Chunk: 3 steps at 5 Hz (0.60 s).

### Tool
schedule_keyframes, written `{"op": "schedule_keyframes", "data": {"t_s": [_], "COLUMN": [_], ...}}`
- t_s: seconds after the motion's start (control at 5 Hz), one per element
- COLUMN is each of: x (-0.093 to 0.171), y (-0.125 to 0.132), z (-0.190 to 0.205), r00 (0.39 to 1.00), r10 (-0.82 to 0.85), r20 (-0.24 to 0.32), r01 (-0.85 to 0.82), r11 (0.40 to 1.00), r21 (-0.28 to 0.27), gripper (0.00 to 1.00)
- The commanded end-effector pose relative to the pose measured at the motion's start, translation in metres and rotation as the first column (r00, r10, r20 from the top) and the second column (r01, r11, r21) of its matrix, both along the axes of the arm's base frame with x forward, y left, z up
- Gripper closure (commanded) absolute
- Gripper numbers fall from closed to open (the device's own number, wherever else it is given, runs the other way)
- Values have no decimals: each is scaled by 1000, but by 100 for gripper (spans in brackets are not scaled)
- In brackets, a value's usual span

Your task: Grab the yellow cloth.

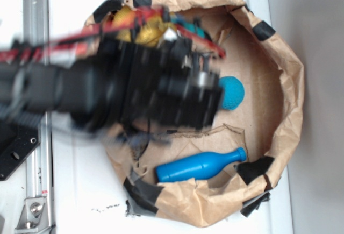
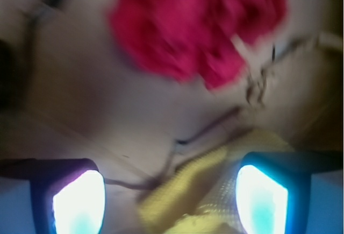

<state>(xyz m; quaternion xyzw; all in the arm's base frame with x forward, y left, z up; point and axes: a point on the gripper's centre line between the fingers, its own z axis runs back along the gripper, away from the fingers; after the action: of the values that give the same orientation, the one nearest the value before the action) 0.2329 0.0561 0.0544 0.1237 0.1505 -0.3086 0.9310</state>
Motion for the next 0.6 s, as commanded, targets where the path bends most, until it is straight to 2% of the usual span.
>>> {"op": "schedule_keyframes", "data": {"t_s": [0.0, 0.2, 0.4], "x": [-2, -7, -9], "y": [28, 33, 35], "z": [-4, -4, -6], "r00": [999, 993, 993], "r10": [39, 88, 98], "r20": [32, 78, 70], "r01": [-40, -95, -104], "r11": [998, 992, 990], "r21": [50, 83, 100], "gripper": [0, 100, 100]}}
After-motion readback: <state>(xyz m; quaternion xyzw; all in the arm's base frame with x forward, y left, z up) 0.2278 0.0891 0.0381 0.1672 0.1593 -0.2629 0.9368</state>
